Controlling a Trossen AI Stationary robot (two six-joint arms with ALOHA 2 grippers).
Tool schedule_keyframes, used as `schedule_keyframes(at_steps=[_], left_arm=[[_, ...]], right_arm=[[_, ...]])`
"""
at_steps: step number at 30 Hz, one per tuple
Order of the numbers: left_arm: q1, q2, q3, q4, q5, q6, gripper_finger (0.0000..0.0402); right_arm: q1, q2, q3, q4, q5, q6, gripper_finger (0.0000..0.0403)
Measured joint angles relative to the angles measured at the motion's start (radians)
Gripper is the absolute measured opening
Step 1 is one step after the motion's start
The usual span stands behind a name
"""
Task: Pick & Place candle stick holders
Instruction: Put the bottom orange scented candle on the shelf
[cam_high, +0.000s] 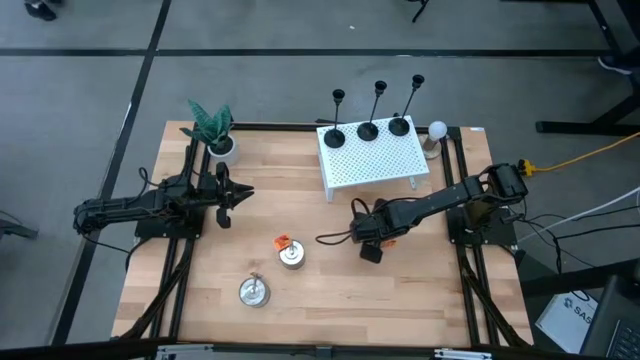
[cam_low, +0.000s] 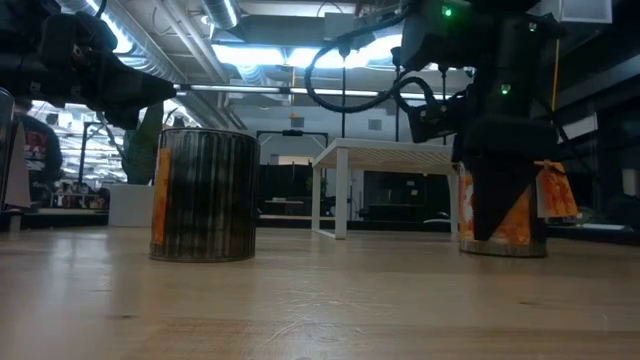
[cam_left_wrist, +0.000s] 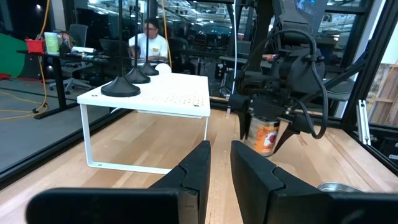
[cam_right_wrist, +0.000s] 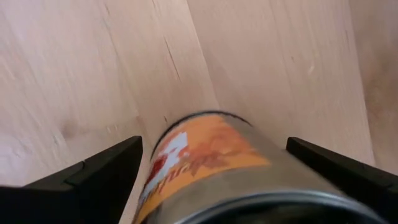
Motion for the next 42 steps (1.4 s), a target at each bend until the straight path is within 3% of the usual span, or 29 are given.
schedule_keyframes(at_steps=[15,26,34,42], left_arm=[[0.000,0.000,0.000,0.000,0.000,0.000,0.0059],[0.000,0.000,0.000,0.000,0.000,0.000,0.0059],[0.000,0.000,0.000,0.000,0.000,0.000,0.0059],[0.000,0.000,0.000,0.000,0.000,0.000,0.0059]], right_arm=[[0.000,0.000,0.000,0.147,0.000,-0.001,0.0399],[0.000,0.000,0.001,0.150,-0.003,-0.021,0.0399],[0.000,0.000,0.001,0.118,-0.186,-0.133,0.0399],[0.000,0.000,0.001,0.002,-0.196,-0.128,0.0399]])
